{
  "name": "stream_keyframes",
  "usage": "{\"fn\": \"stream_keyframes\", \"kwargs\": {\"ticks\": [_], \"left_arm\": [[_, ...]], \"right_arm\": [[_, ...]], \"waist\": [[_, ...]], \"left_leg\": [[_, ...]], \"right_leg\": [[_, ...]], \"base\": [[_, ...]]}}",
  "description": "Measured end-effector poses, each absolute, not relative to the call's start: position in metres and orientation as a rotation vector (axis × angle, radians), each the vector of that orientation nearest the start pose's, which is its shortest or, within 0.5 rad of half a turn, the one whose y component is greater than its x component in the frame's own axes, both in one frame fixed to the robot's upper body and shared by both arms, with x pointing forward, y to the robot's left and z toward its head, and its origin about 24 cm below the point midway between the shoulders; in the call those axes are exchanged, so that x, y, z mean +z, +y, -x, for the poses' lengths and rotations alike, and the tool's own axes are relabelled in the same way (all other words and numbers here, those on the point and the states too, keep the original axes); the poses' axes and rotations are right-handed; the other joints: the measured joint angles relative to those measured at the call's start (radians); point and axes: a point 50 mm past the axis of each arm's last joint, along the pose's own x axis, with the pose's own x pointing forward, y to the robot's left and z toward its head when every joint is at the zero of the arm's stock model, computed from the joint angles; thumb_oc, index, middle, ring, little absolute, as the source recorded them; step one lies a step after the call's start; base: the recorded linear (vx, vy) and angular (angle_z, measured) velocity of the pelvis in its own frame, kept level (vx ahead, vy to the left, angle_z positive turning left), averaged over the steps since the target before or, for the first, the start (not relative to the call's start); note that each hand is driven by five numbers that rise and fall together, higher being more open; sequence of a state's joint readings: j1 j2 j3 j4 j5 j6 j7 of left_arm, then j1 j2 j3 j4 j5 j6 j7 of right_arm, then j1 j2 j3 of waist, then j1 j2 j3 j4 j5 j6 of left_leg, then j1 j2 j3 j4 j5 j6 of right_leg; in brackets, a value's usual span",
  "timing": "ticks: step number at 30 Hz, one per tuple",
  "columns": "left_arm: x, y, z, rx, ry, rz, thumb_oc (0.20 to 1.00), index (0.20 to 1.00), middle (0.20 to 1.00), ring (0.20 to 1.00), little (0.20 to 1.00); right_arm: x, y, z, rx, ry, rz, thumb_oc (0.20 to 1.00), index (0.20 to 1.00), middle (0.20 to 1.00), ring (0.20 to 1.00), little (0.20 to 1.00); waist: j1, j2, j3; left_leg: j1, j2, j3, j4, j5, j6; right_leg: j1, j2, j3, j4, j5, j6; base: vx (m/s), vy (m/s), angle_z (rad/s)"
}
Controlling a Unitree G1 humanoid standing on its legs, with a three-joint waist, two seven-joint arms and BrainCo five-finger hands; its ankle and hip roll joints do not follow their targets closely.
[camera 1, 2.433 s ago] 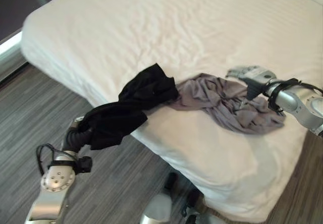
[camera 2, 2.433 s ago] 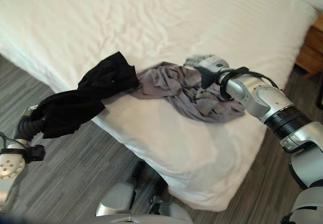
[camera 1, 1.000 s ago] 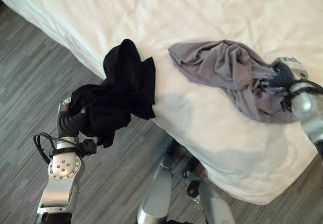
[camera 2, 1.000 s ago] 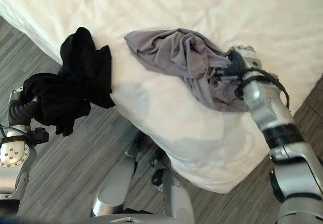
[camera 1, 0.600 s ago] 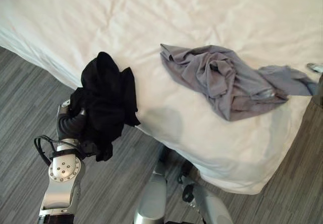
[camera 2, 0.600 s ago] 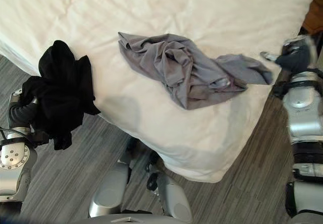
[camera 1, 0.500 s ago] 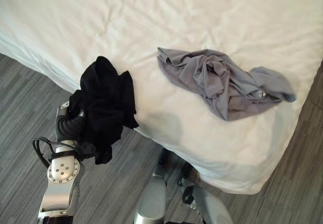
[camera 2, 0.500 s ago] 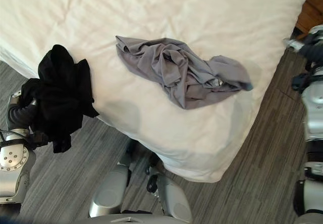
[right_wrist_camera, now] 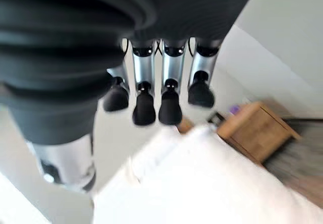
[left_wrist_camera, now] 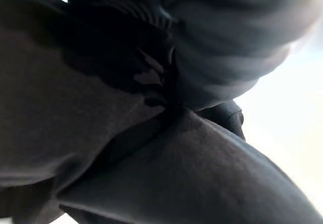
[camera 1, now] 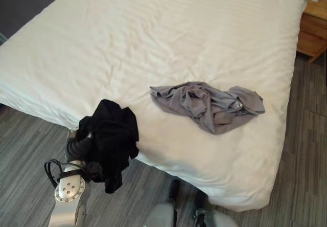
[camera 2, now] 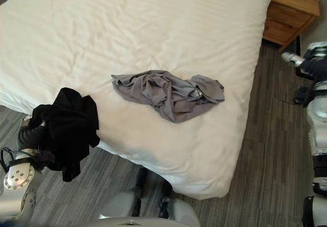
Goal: Pick up bed clothes into laundry basket.
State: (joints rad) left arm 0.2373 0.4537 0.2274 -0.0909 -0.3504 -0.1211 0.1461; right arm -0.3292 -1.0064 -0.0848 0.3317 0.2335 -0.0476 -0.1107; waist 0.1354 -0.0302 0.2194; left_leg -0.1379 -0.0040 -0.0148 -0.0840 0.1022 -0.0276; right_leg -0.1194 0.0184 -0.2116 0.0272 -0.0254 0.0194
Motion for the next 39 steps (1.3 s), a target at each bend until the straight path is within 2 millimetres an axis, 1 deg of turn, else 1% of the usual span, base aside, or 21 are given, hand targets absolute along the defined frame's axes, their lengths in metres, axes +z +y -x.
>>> {"fn": "stream_keyframes", "kwargs": {"ticks": [2, 4, 5, 6, 9, 10, 12, 13, 15, 17, 19, 21, 23, 24, 25, 27, 29, 31, 33, 35, 39], "left_arm": [[0.067, 0.291, -0.197, 0.348, -0.058, -0.145, 0.2, 0.2, 0.2, 0.2, 0.2], [0.063, 0.291, -0.193, 0.347, -0.04, -0.145, 0.2, 0.2, 0.2, 0.2, 0.2], [0.06, 0.29, -0.192, 0.345, -0.024, -0.142, 0.2, 0.2, 0.2, 0.2, 0.2], [0.055, 0.288, -0.192, 0.33, -0.002, -0.131, 0.2, 0.2, 0.2, 0.2, 0.2], [0.054, 0.288, -0.195, 0.326, -0.004, -0.102, 0.2, 0.2, 0.2, 0.2, 0.2], [0.054, 0.288, -0.195, 0.322, 0.002, -0.108, 0.2, 0.2, 0.2, 0.2, 0.2], [0.056, 0.285, -0.2, 0.308, -0.016, -0.103, 0.2, 0.2, 0.2, 0.2, 0.2], [0.055, 0.285, -0.199, 0.31, -0.008, -0.104, 0.2, 0.2, 0.2, 0.2, 0.2], [0.054, 0.283, -0.201, 0.302, -0.008, -0.101, 0.2, 0.2, 0.2, 0.2, 0.2], [0.051, 0.285, -0.199, 0.312, 0.008, -0.077, 0.2, 0.2, 0.2, 0.2, 0.2], [0.048, 0.287, -0.198, 0.324, 0.021, -0.067, 0.2, 0.2, 0.2, 0.2, 0.2], [0.048, 0.287, -0.199, 0.325, 0.021, -0.069, 0.2, 0.2, 0.2, 0.2, 0.2], [0.051, 0.286, -0.203, 0.313, 0.01, -0.074, 0.2, 0.2, 0.2, 0.2, 0.2], [0.053, 0.285, -0.206, 0.31, -0.003, -0.073, 0.2, 0.2, 0.2, 0.2, 0.2], [0.055, 0.283, -0.212, 0.297, -0.012, -0.078, 0.2, 0.2, 0.2, 0.2, 0.2], [0.058, 0.282, -0.215, 0.292, -0.025, -0.08, 0.2, 0.2, 0.2, 0.2, 0.2], [0.061, 0.281, -0.218, 0.291, -0.035, -0.086, 0.2, 0.2, 0.2, 0.2, 0.2], [0.064, 0.28, -0.219, 0.288, -0.049, -0.091, 0.2, 0.2, 0.2, 0.2, 0.2], [0.069, 0.278, -0.222, 0.279, -0.075, -0.091, 0.2, 0.2, 0.2, 0.2, 0.2], [0.074, 0.277, -0.226, 0.275, -0.094, -0.088, 0.2, 0.2, 0.2, 0.2, 0.2], [0.081, 0.272, -0.233, 0.261, -0.128, -0.082, 0.2, 0.2, 0.2, 0.2, 0.2]], "right_arm": [[0.192, -0.354, -0.29, -0.321, -0.125, 0.749, 1.0, 1.0, 1.0, 1.0, 1.0], [0.189, -0.347, -0.297, -0.268, -0.1, 0.817, 1.0, 1.0, 1.0, 1.0, 1.0], [0.186, -0.338, -0.306, -0.216, -0.068, 0.888, 1.0, 1.0, 1.0, 1.0, 1.0], [0.182, -0.323, -0.319, -0.129, -0.036, 0.994, 1.0, 1.0, 1.0, 1.0, 1.0], [0.188, -0.295, -0.34, -0.029, -0.048, 1.133, 1.0, 1.0, 1.0, 1.0, 1.0], [0.194, -0.282, -0.353, 0.006, -0.053, 1.204, 1.0, 1.0, 1.0, 1.0, 1.0], [0.203, -0.275, -0.361, 0.002, -0.077, 1.235, 1.0, 1.0, 1.0, 1.0, 1.0], [0.206, -0.267, -0.371, 0.007, -0.072, 1.281, 1.0, 1.0, 1.0, 1.0, 1.0], [0.209, -0.265, -0.377, 0.006, -0.056, 1.363, 1.0, 1.0, 1.0, 1.0, 1.0], [0.205, -0.263, -0.383, 0.006, -0.027, 1.411, 1.0, 1.0, 1.0, 1.0, 1.0], [0.19, -0.264, -0.387, 0.02, 0.044, 1.473, 1.0, 1.0, 1.0, 1.0, 1.0], [0.179, -0.263, -0.391, 0.051, 0.109, 1.583, 1.0, 1.0, 1.0, 1.0, 1.0], [0.163, -0.266, -0.392, 0.084, 0.193, 1.668, 1.0, 1.0, 1.0, 1.0, 1.0], [0.16, -0.267, -0.392, 0.086, 0.207, 1.69, 1.0, 1.0, 1.0, 1.0, 1.0], [0.153, -0.264, -0.393, 0.095, 0.23, 1.708, 1.0, 1.0, 1.0, 1.0, 1.0], [0.154, -0.255, -0.394, 0.11, 0.198, 1.725, 1.0, 1.0, 1.0, 1.0, 1.0], [0.16, -0.243, -0.396, 0.129, 0.126, 1.745, 1.0, 1.0, 1.0, 1.0, 1.0], [0.17, -0.235, -0.394, 0.131, 0.053, 1.754, 1.0, 1.0, 1.0, 1.0, 1.0], [0.181, -0.239, -0.391, 0.094, 0.014, 1.741, 1.0, 1.0, 1.0, 1.0, 1.0], [0.18, -0.247, -0.389, 0.081, 0.042, 1.748, 1.0, 1.0, 1.0, 1.0, 1.0], [0.177, -0.253, -0.389, 0.062, 0.075, 1.744, 1.0, 1.0, 1.0, 1.0, 1.0]], "waist": [[0.005, 0.002, -0.002], [0.008, 0.004, -0.007], [0.006, 0.006, -0.009], [0.008, 0.012, -0.012], [0.022, 0.026, -0.018], [0.025, 0.031, -0.021], [0.039, 0.04, -0.023], [0.043, 0.044, -0.026], [0.062, 0.048, -0.027], [0.072, 0.048, -0.028], [0.085, 0.05, -0.027], [0.085, 0.054, -0.026], [0.083, 0.06, -0.024], [0.089, 0.066, -0.021], [0.089, 0.071, -0.02], [0.083, 0.073, -0.018], [0.073, 0.072, -0.017], [0.061, 0.065, -0.013], [0.059, 0.05, 0.002], [0.059, 0.029, 0.028], [0.069, -0.015, 0.089]], "left_leg": [[-0.006, 0.004, -0.001, 0.001, -0.006, -0.008], [-0.019, 0.004, -0.002, 0.006, -0.003, -0.005], [-0.019, 0.004, -0.001, 0.008, 0.002, 0.002], [-0.019, 0.004, -0.002, 0.009, 0.002, 0.003], [-0.021, 0.003, -0.005, 0.01, 0.004, 0.004], [-0.02, 0.003, -0.003, 0.012, 0.003, 0.004], [-0.022, 0.002, -0.011, 0.012, 0.004, 0.004], [-0.024, 0.001, -0.017, 0.015, 0.003, 0.003], [-0.03, -0.001, -0.026, 0.016, 0.003, 0.003], [-0.031, -0.003, -0.028, 0.015, 0.003, 0.003], [-0.035, -0.005, -0.03, 0.014, 0.003, 0.003], [-0.038, -0.006, -0.035, 0.014, 0.003, 0.003], [-0.046, -0.008, -0.052, 0.016, 0.005, 0.004], [-0.053, -0.009, -0.053, 0.016, 0.006, 0.005], [-0.054, -0.009, -0.055, 0.016, 0.006, 0.005], [-0.055, -0.009, -0.056, 0.015, 0.006, 0.005], [-0.058, -0.009, -0.057, 0.014, 0.006, 0.005], [-0.074, -0.009, -0.061, 0.017, 0.006, 0.005], [-0.097, -0.006, -0.068, 0.019, 0.011, 0.0], [-0.099, -0.004, -0.076, 0.018, 0.013, -0.001], [-0.126, 0.0, -0.08, 0.022, 0.015, -0.004]], "right_leg": [[-0.008, 0.003, -0.001, 0.007, -0.002, -0.002], [-0.02, 0.003, -0.003, 0.011, -0.002, -0.004], [-0.019, 0.003, -0.002, 0.011, -0.002, -0.004], [-0.018, 0.002, -0.004, 0.011, -0.002, -0.004], [-0.018, 0.001, -0.008, 0.01, -0.002, -0.004], [-0.02, 0.002, -0.005, 0.01, -0.002, -0.004], [-0.018, 0.0, -0.011, 0.01, -0.003, -0.004], [-0.018, 0.0, -0.015, 0.01, -0.004, -0.003], [-0.021, -0.002, -0.025, 0.012, -0.008, -0.001], [-0.022, -0.003, -0.027, 0.013, -0.009, 0.0], [-0.025, -0.005, -0.032, 0.013, -0.01, -0.001], [-0.026, -0.006, -0.036, 0.012, -0.011, 0.0], [-0.027, -0.008, -0.051, 0.01, -0.013, 0.003], [-0.034, -0.008, -0.054, 0.01, -0.013, 0.003], [-0.033, -0.008, -0.056, 0.01, -0.013, 0.003], [-0.034, -0.008, -0.056, 0.01, -0.015, 0.005], [-0.036, -0.008, -0.058, 0.009, -0.016, 0.006], [-0.05, -0.007, -0.062, 0.01, -0.017, 0.007], [-0.071, -0.004, -0.068, 0.011, -0.016, 0.005], [-0.071, -0.001, -0.075, 0.01, -0.015, 0.004], [-0.096, 0.003, -0.081, 0.013, -0.017, 0.0]], "base": [[-0.02, -0.009, 0.01], [0.0, 0.0, 0.0], [0.0, 0.0, 0.0], [0.0, 0.0, 0.0], [-0.01, -0.006, 0.03], [0.0, 0.0, 0.0], [-0.01, 0.0, 0.1], [0.0, 0.0, 0.17], [-0.01, 0.001, 0.15], [-0.01, 0.007, 0.09], [-0.01, 0.007, 0.02], [0.0, 0.006, 0.04], [0.0, 0.01, 0.18], [0.01, 0.016, 0.15], [0.02, 0.013, 0.04], [0.0, 0.0, 0.0], [-0.01, -0.007, 0.02], [-0.04, -0.029, 0.05], [-0.03, -0.022, 0.08], [-0.04, -0.031, 0.09], [-0.02, -0.012, 0.02]]}}
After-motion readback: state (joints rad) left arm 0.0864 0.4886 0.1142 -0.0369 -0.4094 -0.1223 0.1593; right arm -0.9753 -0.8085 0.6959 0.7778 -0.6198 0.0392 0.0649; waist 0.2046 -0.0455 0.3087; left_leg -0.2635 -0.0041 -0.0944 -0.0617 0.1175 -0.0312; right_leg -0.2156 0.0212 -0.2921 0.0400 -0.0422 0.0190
